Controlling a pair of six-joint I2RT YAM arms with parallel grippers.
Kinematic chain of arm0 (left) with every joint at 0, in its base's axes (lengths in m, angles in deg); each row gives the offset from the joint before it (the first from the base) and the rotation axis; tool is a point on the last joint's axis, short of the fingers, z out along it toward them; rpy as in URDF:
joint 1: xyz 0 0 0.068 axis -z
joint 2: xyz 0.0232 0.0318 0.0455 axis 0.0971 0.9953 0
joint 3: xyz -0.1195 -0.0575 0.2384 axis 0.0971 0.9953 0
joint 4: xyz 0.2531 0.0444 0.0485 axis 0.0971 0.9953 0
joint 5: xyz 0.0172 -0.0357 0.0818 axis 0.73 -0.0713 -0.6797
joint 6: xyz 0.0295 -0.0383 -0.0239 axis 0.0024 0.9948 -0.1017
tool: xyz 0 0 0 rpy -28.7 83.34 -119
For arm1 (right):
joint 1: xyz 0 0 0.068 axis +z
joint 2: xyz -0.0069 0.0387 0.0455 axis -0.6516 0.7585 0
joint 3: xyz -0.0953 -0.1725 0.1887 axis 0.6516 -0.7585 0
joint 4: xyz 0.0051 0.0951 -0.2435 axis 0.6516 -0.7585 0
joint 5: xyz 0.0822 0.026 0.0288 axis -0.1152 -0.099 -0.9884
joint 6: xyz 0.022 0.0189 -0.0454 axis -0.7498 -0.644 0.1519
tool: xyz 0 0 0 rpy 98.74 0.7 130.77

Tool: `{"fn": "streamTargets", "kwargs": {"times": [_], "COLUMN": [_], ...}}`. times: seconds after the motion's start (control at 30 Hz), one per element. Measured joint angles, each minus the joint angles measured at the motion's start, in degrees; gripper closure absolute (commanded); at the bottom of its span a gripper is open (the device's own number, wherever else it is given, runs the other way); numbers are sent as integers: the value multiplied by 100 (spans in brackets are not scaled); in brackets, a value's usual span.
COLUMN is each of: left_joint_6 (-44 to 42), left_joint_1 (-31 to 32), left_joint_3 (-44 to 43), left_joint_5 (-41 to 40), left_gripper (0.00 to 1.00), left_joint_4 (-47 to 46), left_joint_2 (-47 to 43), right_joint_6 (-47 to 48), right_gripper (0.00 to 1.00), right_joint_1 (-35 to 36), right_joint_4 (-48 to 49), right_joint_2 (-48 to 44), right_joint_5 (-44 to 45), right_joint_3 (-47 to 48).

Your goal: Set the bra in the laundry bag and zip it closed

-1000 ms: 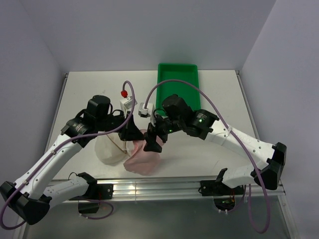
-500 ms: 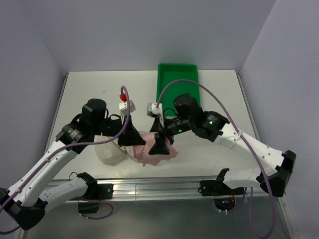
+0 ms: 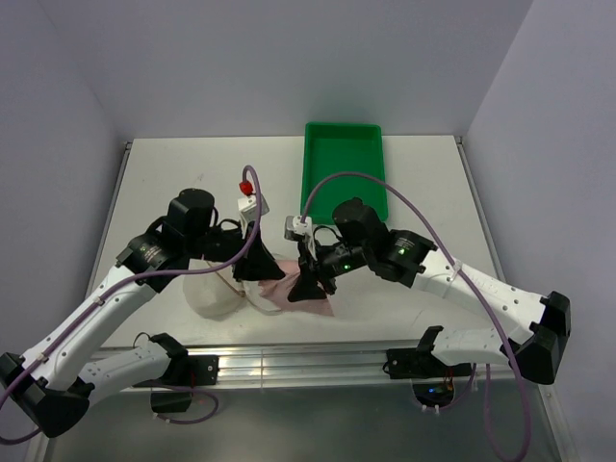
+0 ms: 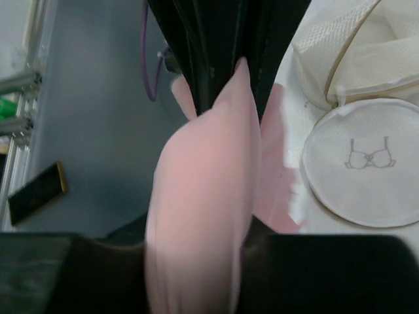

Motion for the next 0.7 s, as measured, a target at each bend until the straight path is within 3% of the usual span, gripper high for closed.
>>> {"fn": "streamTargets", "kwargs": {"times": [0.07, 0.17, 0.2, 0.3, 0.47, 0.57, 0.63, 0.7], "left_joint_6": [7, 22, 44, 184, 678, 1001, 1156, 1298], "left_joint_1": [4, 11, 9, -11, -177, -463, -693, -898], "left_joint_3": [0, 0, 0, 0, 0, -37, -46, 13], "left_joint_5": [-81, -258, -431, -990, -2518, -3672, -4478, -5219], "left_gripper": [100, 62, 44, 20, 24, 39, 44, 39], "left_joint_4": [-26, -90, -116, -129, -92, 120, 345, 546], "left_joint_2": [0, -7, -17, -98, -490, -664, -678, -647], "right_joint_6": [-184, -435, -518, -732, -1213, -1532, -1746, -1954], "right_gripper": [98, 100, 100, 100, 100, 100, 100, 100], "right_joint_1": [13, 28, 35, 39, 37, 22, 15, 11], "right_joint_4": [199, 533, 625, 822, 1381, 1641, 1766, 1893], "right_joint_2": [-111, -275, -356, -610, -1036, -1113, -1137, -1150], "right_joint_5": [92, 269, 363, 667, 1338, 1882, 2245, 2623], "right_joint_3": [-118, -339, -424, -608, -844, -848, -848, -848]}}
